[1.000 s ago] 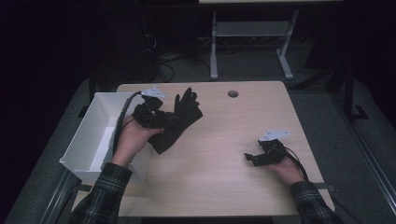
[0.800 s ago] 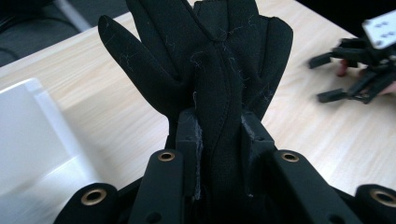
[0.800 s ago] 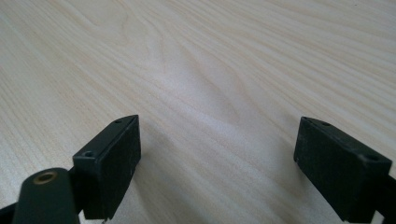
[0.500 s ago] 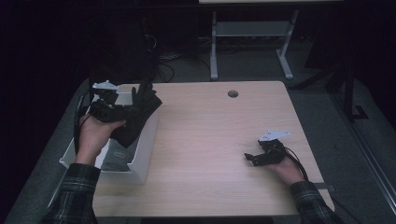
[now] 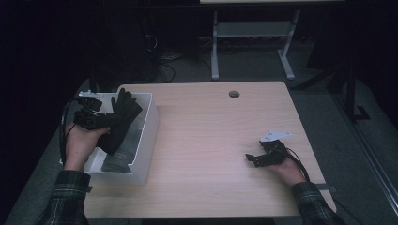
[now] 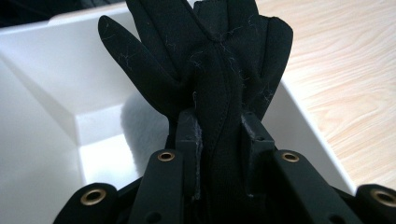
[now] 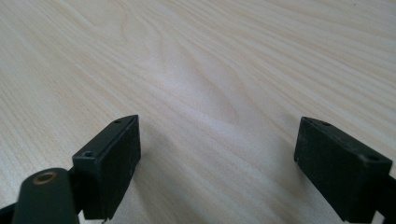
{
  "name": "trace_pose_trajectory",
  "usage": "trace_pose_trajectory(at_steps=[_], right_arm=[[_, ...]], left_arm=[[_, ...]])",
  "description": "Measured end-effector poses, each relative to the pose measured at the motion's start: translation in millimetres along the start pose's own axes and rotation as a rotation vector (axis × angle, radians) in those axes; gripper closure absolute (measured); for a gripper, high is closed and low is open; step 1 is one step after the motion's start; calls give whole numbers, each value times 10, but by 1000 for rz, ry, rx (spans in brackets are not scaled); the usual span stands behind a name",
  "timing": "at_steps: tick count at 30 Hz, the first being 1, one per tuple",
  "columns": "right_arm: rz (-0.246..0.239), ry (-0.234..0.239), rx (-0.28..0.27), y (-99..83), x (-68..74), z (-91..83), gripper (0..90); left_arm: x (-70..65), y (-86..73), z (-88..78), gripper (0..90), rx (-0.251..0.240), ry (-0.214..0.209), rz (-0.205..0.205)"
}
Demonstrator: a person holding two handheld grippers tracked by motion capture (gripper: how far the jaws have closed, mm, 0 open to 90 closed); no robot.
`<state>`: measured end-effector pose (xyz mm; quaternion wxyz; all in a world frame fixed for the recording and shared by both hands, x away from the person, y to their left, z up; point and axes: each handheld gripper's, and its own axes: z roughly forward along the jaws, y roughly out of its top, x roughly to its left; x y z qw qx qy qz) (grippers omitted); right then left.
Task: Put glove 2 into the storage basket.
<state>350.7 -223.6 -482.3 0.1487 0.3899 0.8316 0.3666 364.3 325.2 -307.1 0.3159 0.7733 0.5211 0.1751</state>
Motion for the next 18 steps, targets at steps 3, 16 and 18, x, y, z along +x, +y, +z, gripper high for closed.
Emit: trace_pose_trajectory(at_steps=[3,16,18], right_arm=[[0,1,0,0,0,-1,145],[1,0,1,0,1,-1,145],[1,1,1,0,1,-1,145]], left_arm=[[27,-66,92,726,25,16,-7],[134,-343,510,713,108,61,-22],[142,-383,569,706,115,57,-21]])
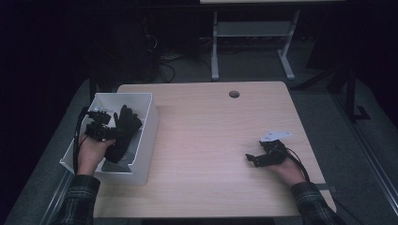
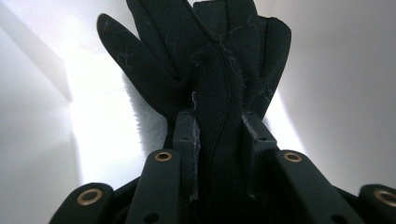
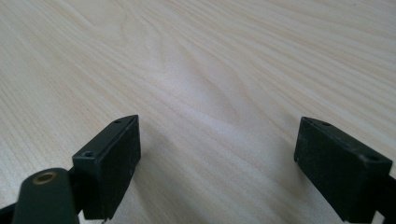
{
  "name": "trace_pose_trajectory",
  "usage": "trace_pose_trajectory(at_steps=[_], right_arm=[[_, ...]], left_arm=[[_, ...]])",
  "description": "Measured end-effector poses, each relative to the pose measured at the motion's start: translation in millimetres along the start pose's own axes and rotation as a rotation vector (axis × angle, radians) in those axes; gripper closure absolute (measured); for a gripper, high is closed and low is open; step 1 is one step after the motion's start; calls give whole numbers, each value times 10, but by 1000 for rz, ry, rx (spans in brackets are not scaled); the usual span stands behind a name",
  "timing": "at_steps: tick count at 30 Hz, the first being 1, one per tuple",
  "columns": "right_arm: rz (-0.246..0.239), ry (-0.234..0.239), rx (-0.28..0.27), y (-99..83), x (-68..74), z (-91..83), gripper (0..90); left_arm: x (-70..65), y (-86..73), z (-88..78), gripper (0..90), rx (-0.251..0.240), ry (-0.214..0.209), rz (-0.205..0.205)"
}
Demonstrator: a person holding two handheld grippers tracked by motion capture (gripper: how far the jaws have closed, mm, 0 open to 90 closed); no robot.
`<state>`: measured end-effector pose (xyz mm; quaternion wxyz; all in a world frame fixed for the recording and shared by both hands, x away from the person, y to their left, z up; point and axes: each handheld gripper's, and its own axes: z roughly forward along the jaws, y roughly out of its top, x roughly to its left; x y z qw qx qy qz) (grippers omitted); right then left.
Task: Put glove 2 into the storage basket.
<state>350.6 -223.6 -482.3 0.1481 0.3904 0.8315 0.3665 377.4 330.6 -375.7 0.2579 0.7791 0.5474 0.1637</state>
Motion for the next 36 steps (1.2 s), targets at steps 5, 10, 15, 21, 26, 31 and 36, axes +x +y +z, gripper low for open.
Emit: trace_pose_trajectory(at_steps=[5,10,15,21,26,31,36], right_arm=[[0,0,0,0,0,0,145],[1,0,0,0,1,0,145],[0,0,0,0,0,0,145],[0,0,0,0,1,0,145],[-1,0,0,0,0,0,146],[1,-1,0,0,1,0,145],[1,-1,0,0,1,0,145]], left_arm=[[-31,-38,95,674,14,27,25],[-43,7,51,529,5,46,32],[-27,80,-42,338,-37,57,49],[-30,136,-132,253,-70,45,53],[-79,220,-292,216,-121,7,71],[-176,308,-378,187,-161,-50,95],[-319,381,-387,175,-181,-107,120]])
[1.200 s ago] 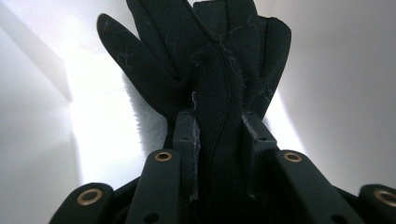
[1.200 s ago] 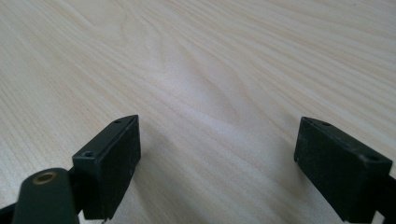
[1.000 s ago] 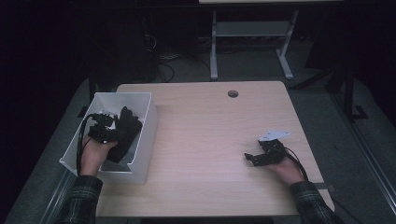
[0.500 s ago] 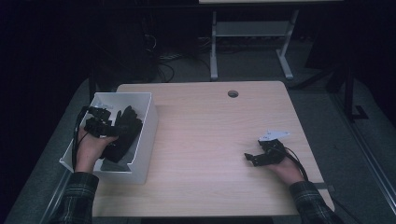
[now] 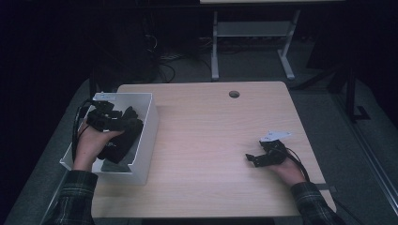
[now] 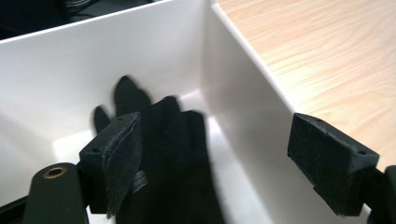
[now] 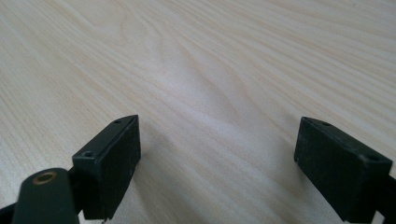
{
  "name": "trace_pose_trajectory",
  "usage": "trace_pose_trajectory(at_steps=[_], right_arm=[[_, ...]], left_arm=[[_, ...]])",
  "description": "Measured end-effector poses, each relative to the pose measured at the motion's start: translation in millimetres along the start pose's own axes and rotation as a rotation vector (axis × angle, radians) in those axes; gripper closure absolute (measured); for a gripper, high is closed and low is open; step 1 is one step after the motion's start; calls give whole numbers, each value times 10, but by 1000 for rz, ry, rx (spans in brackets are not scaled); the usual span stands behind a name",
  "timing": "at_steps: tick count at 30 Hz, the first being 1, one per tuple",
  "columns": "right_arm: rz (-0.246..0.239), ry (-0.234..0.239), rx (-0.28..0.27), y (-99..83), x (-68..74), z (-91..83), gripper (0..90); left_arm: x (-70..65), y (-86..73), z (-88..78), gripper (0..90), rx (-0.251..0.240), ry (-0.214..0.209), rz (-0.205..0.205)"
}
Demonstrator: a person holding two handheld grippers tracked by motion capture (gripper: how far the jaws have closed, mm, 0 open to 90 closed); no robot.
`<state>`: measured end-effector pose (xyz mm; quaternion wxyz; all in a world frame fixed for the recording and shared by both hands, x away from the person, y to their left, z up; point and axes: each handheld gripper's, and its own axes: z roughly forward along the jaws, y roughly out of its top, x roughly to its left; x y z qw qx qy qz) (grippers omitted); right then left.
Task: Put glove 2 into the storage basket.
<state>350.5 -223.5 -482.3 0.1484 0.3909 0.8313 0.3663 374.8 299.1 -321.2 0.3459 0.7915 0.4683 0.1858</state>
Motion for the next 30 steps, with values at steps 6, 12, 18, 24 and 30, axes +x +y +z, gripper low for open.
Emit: trace_pose_trajectory(at_steps=[6,12,18,24,30], right_arm=[[1,1,0,0,0,0,145],[0,1,-1,0,0,1,145],[-2,1,-1,0,-1,1,144],[-1,1,-1,0,0,1,144],[-1,1,-2,0,0,1,144]], left_arm=[[-180,100,63,169,-6,-59,22],[-397,204,118,169,-25,-99,53],[-626,285,213,169,-34,-145,88],[-816,338,302,169,-40,-185,109],[-1029,363,407,169,-38,-224,136]])
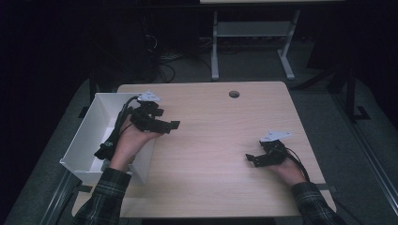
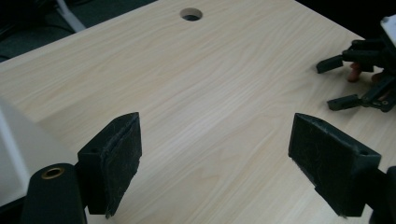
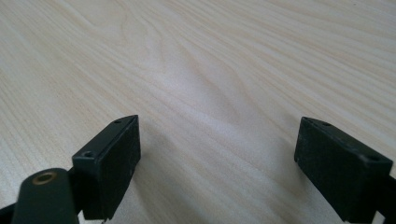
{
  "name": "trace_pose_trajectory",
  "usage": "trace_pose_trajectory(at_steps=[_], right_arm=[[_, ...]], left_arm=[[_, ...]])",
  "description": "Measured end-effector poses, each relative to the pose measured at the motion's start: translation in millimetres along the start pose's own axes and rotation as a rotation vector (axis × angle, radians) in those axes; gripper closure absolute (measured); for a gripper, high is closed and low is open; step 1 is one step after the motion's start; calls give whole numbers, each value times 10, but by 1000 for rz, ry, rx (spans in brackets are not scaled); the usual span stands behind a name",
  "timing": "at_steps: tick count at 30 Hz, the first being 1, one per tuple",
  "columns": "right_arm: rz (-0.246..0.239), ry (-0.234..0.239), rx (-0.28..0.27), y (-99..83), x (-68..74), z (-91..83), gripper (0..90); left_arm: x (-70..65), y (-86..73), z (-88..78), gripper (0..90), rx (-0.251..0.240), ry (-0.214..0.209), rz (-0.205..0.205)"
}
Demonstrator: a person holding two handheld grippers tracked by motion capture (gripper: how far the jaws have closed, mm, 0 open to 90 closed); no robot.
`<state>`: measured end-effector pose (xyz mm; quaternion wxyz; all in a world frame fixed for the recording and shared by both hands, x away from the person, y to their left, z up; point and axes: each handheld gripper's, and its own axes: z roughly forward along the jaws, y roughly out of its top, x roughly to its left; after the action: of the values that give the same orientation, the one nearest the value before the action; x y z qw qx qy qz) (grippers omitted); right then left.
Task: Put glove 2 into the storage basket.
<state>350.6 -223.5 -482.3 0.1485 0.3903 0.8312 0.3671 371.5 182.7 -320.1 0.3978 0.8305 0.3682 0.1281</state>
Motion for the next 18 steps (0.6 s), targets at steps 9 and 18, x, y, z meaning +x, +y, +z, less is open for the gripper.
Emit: trace_pose_trajectory(at_steps=[9,18], right_arm=[[-1,0,0,0,0,0,144],[-1,0,0,0,0,0,144]], left_arm=[[-230,-30,253,169,9,-60,20],[-376,-117,470,169,18,-96,39]])
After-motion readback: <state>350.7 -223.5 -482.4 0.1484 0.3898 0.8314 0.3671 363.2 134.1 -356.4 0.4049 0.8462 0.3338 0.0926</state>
